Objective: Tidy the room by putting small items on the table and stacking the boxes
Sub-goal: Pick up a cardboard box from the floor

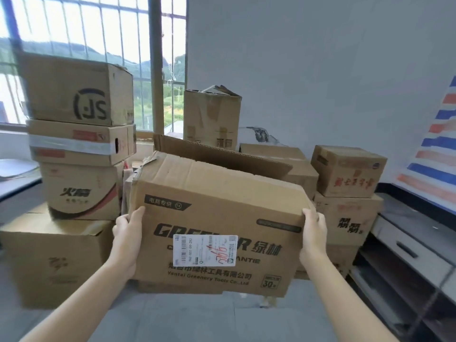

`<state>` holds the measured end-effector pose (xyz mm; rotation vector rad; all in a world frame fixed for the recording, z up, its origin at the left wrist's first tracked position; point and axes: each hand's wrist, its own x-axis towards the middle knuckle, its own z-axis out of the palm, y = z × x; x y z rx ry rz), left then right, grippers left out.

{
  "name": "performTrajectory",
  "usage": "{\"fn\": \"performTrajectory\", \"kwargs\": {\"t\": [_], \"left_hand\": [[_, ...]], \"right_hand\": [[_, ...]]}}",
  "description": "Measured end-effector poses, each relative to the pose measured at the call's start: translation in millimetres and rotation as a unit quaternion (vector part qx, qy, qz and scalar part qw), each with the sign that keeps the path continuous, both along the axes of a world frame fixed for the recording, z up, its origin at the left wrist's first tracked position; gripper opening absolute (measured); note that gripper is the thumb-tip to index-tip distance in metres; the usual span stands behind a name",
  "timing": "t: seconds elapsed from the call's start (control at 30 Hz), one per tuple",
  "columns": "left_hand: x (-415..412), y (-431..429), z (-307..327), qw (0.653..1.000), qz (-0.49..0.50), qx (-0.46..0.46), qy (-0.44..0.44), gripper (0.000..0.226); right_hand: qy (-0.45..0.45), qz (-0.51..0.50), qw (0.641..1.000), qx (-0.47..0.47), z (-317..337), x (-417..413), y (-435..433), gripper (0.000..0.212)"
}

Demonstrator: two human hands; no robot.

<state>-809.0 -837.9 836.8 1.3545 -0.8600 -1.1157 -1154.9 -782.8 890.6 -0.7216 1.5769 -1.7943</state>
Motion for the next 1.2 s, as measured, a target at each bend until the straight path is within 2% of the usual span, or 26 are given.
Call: {"fn": "performTrajectory", "kwargs": {"t": [0.07, 0.17, 0.23, 0.33, 0.43, 0.63, 0.67, 0.73, 0.83, 1.0, 1.2], "left_hand": [[-11.3, -26.8, 8.8, 1.0, 0.002, -0.02, 0.005, 0.081], [-38.7, -78.7, 17.4, 0.999, -0.008, -0.053, 0.01, 0.083], [-58.4, -119.5, 21.0, 0.996, -0.023, -0.08, 0.032, 0.079], [-88.0, -189.8, 27.0, 0.991, -0.051, -0.107, 0.06, 0.073], [-122.9, -257.5, 41.2, 0.983, -0.088, -0.126, 0.099, 0.071], [-234.4, -338.6, 77.9, 0.97, -0.128, -0.176, 0.108, 0.029], [-255.8, -345.7, 78.4, 0.969, -0.139, -0.179, 0.101, 0.031], [-297.8, -356.4, 79.4, 0.963, -0.166, -0.2, 0.077, 0.047], [-366.9, -378.2, 80.8, 0.953, -0.192, -0.23, 0.045, 0.072], [-483.6, -413.4, 82.1, 0.938, -0.238, -0.25, 0.027, 0.09], [-616.1, -446.8, 106.3, 0.936, -0.215, -0.277, 0.027, 0.075]], "right_hand": [[-0.008, -0.014, 1.0, -0.005, 1.3, -8.8, -34.3, 0.038], [-0.01, -0.038, 0.999, -0.018, 7.3, -32.3, -78.4, 0.04], [-0.009, -0.049, 0.998, -0.037, 16.8, -49.9, -106.9, 0.036], [-0.001, -0.068, 0.995, -0.074, 35.8, -75.7, -152.3, 0.018], [0.017, -0.108, 0.988, -0.108, 56.6, -101.9, -198.7, 0.016], [0.031, -0.211, 0.964, -0.158, 81.1, -175.6, -252.4, 0.027], [0.021, -0.23, 0.958, -0.168, 80.4, -190.8, -254.6, 0.024], [0.003, -0.265, 0.947, -0.182, 77.0, -221.8, -257.3, 0.006], [0.01, -0.303, 0.933, -0.194, 76.6, -272.8, -262.7, 0.009], [0.02, -0.341, 0.913, -0.224, 78.9, -381.6, -283.3, 0.011], [0.009, -0.335, 0.906, -0.259, 97.6, -503.6, -317.4, 0.006]]}}
